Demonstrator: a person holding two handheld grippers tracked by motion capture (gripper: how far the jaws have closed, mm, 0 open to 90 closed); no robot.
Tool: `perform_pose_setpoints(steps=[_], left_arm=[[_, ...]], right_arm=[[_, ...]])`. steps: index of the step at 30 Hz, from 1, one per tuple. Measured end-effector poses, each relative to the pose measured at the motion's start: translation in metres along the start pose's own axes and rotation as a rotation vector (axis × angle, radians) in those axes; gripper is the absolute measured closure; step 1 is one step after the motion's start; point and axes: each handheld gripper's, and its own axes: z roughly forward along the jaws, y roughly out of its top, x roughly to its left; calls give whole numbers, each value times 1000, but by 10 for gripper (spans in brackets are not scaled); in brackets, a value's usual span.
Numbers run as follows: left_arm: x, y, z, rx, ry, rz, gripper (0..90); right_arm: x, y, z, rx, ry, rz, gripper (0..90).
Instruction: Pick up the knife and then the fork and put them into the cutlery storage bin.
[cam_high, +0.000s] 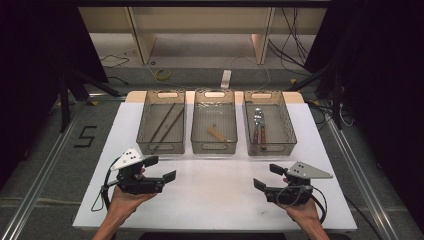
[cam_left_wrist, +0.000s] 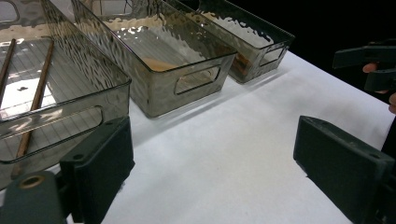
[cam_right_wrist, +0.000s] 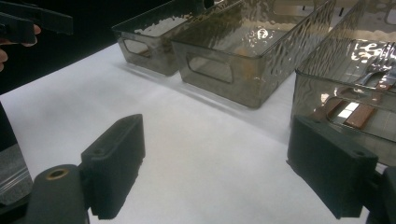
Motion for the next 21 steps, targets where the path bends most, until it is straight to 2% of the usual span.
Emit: perform_pose_setpoints(steps=[21], left_arm=[[0,1,2,8,-4,7,114]], right_arm=[[1,1,0,-7,-2,-18,197]])
